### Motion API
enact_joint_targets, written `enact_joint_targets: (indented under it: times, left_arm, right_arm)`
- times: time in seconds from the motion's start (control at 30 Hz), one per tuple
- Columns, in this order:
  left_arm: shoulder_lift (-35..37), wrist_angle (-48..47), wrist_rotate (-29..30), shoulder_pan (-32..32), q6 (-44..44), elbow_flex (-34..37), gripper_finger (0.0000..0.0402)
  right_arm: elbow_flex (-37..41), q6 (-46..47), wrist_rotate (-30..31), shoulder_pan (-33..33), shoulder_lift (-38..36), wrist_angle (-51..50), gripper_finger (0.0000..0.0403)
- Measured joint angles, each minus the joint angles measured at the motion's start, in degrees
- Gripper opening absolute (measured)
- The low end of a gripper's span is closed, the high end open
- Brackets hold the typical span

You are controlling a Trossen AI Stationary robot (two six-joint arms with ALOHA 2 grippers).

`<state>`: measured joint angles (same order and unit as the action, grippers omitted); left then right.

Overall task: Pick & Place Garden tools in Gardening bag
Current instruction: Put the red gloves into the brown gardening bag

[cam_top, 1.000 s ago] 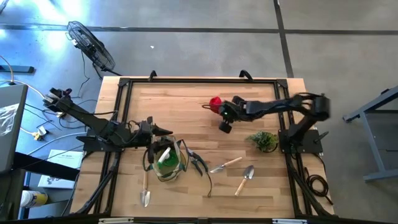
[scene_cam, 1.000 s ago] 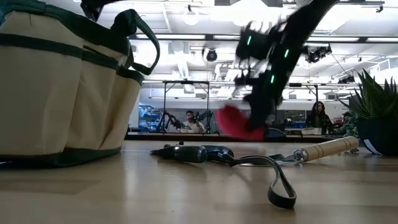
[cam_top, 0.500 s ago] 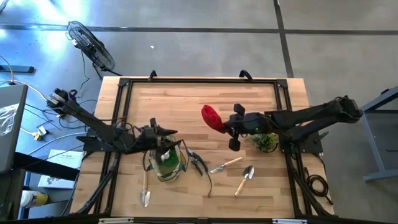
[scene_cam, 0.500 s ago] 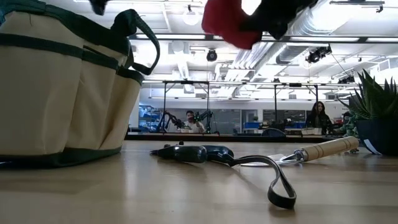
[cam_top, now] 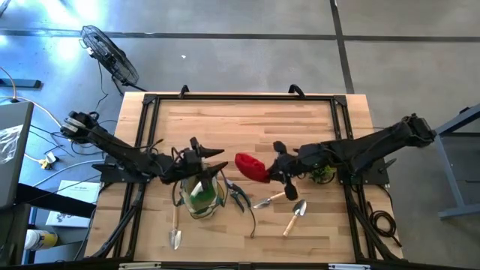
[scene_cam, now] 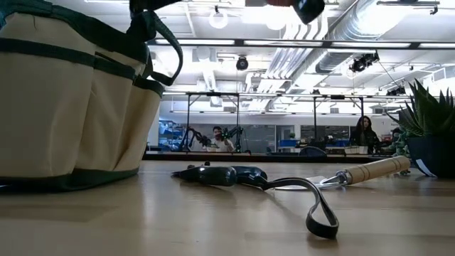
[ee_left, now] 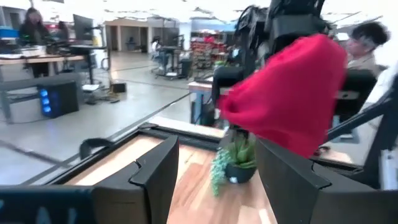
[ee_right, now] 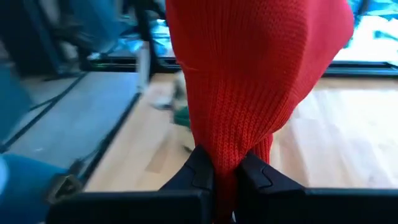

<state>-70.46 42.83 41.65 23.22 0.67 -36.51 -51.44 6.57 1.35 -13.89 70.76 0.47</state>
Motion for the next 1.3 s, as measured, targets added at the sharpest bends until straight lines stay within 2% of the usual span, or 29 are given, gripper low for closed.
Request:
enact_joint_targets:
  times: [0.1,0.2,0.27,0.6,0.8,1.0,1.3]
  left_arm:
    - [0.02,0.41,-4.69,0.02,-0.35,0.0,0.0203]
    - [0.02,0.65,-12.33,0.02,-0.71,0.0,0.0203]
    - [0.02,0.62,-14.39,0.02,-0.82,0.0,0.0203]
    - [0.02,1.27,-13.06,-0.02,-3.49,0.0,0.0203]
    - [-0.13,2.95,-16.13,0.0,-4.35,0.0,0.0203]
    - [-4.59,5.45,-17.27,-0.02,-6.37,-1.49,0.0203]
    - [-14.37,5.27,-16.88,-0.02,-13.12,-10.35,0.0203]
  right_arm:
    - [0.0,-0.77,-1.11,-0.58,0.0,0.37,0.0012]
    - [0.0,-0.69,-1.86,-0.48,0.0,0.37,0.0012]
    - [0.0,-0.7,-2.66,-0.46,0.0,0.5,0.0012]
    - [-0.02,-0.53,-4.96,-0.48,0.62,2.94,0.0012]
    - [-0.02,-0.37,-8.25,-0.37,3.58,5.53,0.0012]
    - [-0.04,-0.37,-9.18,-0.35,5.42,6.73,0.0012]
    - [-0.02,-0.59,-9.78,-0.42,5.53,5.66,0.0012]
